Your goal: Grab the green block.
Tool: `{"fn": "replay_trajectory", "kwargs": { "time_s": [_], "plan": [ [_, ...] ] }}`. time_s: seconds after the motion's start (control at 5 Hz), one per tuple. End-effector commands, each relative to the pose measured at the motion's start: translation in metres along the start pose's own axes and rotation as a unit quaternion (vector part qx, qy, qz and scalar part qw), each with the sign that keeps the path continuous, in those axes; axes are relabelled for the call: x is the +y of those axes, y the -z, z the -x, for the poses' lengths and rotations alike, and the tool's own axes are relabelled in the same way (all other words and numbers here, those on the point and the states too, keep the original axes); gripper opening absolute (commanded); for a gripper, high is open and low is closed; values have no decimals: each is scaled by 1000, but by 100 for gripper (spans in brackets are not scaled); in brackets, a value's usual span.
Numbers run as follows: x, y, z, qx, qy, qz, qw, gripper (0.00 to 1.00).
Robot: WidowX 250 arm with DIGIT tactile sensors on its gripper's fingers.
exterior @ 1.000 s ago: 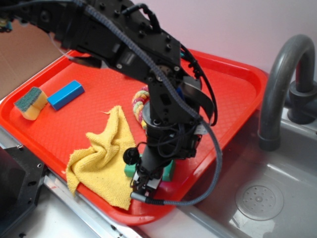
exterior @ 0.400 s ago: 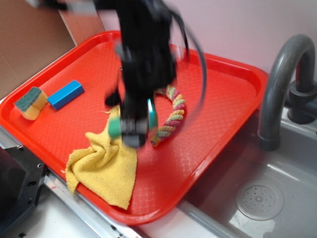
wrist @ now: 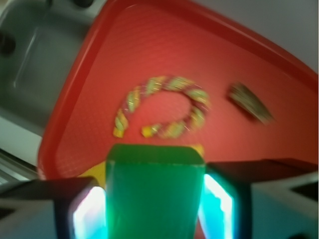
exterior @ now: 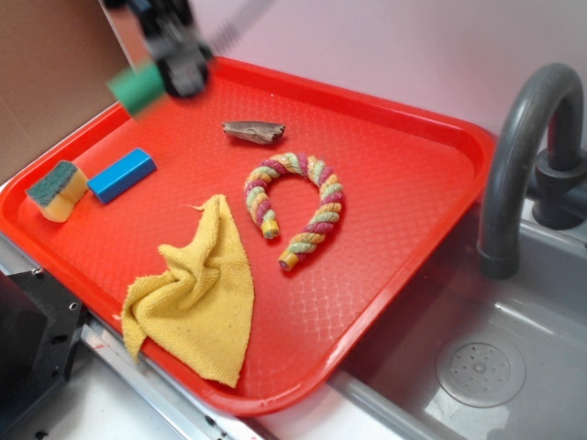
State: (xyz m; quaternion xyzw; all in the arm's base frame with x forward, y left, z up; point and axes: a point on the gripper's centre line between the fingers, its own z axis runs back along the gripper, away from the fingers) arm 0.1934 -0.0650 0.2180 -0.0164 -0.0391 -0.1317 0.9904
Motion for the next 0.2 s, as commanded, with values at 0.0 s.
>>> {"fn": "replay_trajectory", "kwargs": {
  "time_s": [0.0],
  "plan": [
    [-6,-59,15,-37,-116,9,992,0]
  ]
}}
